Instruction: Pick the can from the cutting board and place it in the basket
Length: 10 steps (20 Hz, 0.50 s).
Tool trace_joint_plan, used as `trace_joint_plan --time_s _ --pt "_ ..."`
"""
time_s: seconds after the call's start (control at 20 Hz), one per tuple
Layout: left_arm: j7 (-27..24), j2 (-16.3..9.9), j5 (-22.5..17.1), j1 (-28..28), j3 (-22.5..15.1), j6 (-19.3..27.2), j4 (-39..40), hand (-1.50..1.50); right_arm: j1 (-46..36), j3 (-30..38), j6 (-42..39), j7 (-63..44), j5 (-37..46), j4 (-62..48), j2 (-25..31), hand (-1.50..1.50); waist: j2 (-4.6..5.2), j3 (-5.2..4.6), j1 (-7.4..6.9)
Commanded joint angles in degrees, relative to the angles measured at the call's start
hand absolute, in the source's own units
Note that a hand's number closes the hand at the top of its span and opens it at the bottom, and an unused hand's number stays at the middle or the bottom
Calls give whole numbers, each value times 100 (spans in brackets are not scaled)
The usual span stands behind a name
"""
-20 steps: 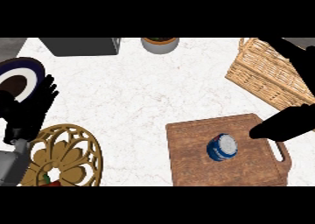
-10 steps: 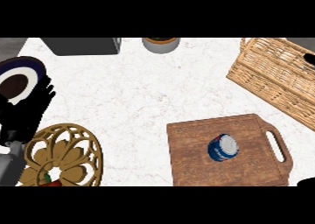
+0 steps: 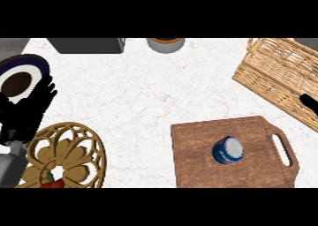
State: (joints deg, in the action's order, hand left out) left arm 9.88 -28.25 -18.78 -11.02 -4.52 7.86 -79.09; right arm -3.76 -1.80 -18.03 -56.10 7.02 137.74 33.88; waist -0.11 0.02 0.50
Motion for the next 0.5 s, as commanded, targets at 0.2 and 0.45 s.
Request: trace_joint_plan --time_s 0.2,0.45 --pt "-392 283 306 51 21 -188 361 0 640 -748 921 1822 1999 -1338 -1043 -150 23 1 -51" --pt "-25 340 346 -108 219 -222 152 0 172 -1088 1331 1735 2298 -1904 -1771 -150 16 -3 -63"
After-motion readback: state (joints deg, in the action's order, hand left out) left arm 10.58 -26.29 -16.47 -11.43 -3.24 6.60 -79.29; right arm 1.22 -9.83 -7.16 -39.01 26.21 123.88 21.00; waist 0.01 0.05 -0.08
